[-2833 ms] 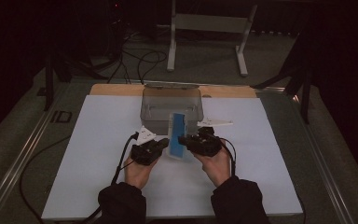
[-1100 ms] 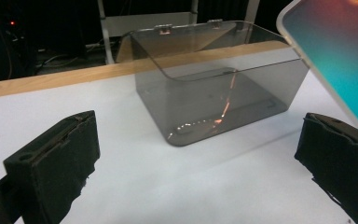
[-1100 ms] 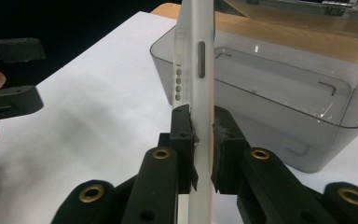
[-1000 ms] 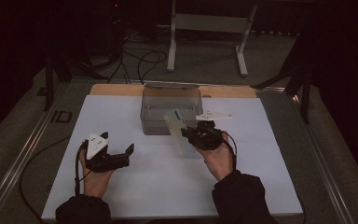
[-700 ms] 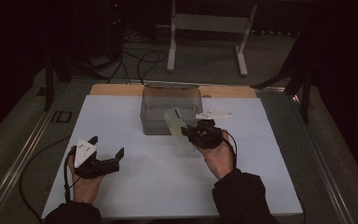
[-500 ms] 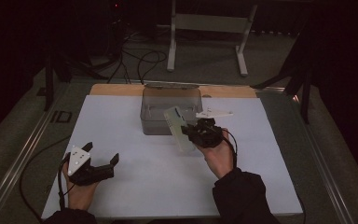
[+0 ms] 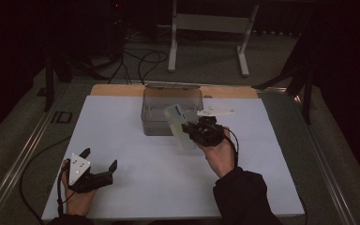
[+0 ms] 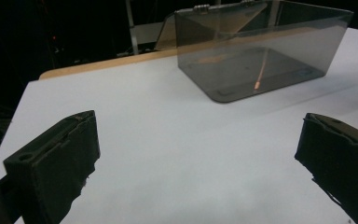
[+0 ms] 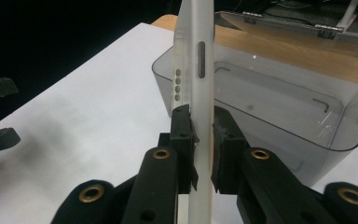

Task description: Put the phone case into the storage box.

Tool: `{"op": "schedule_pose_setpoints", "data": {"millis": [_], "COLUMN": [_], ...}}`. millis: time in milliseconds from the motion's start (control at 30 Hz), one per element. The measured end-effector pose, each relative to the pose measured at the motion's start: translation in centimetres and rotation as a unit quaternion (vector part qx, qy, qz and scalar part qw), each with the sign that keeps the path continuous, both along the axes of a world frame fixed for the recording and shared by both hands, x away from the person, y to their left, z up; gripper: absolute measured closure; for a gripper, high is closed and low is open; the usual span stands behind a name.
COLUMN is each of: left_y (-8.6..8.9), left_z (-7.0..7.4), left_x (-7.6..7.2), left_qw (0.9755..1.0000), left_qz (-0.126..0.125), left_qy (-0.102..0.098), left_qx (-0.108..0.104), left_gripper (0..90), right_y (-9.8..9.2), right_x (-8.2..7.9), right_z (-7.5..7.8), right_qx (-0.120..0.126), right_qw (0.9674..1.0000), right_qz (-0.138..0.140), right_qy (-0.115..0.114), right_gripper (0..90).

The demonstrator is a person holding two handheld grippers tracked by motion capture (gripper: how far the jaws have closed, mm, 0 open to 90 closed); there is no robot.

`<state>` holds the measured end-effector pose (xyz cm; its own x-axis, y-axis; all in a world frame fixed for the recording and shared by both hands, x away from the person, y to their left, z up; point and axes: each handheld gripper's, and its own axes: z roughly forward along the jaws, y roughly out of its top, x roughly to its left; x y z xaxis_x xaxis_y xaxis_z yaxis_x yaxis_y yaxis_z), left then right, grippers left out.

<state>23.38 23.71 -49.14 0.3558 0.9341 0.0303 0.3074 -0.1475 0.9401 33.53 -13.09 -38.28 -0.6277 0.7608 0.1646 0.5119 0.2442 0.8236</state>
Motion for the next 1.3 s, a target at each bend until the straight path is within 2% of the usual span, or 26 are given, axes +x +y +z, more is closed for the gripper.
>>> {"op": "schedule_pose_setpoints", "data": {"millis": [100, 267, 467, 600, 1300], "left_y": [0.1, 0.2, 0.1, 0.1, -0.1], "left_z": [-0.1, -0.1, -0.3, -0.3, -0.3], "left_x": [0.0, 0.0, -0.1, -0.1, -0.1], "left_qw": [1.0, 0.9999, 0.9999, 0.9998, 0.9998], "left_qz": [0.006, 0.01, 0.013, 0.015, 0.017], "left_qy": [0.001, -0.001, -0.002, -0.001, -0.001], "left_qx": [0.005, -0.001, 0.011, 0.011, 0.014], "left_gripper": [0.3, 0.3, 0.3, 0.3, 0.3], "right_y": [0.0, 0.2, 0.4, 0.4, 0.2], "right_x": [0.2, 0.3, 0.6, 0.7, 2.0], "right_z": [0.1, 0.4, 1.0, 1.5, 3.3], "right_qx": [0.002, 0.003, 0.005, 0.004, 0.011], "right_qw": [1.0, 1.0, 0.9999, 0.9999, 0.9996], "right_qz": [-0.001, -0.001, -0.001, -0.001, -0.009], "right_qy": [-0.001, -0.003, -0.009, -0.013, -0.023], "right_gripper": [81.0, 81.0, 81.1, 81.0, 81.1]}}
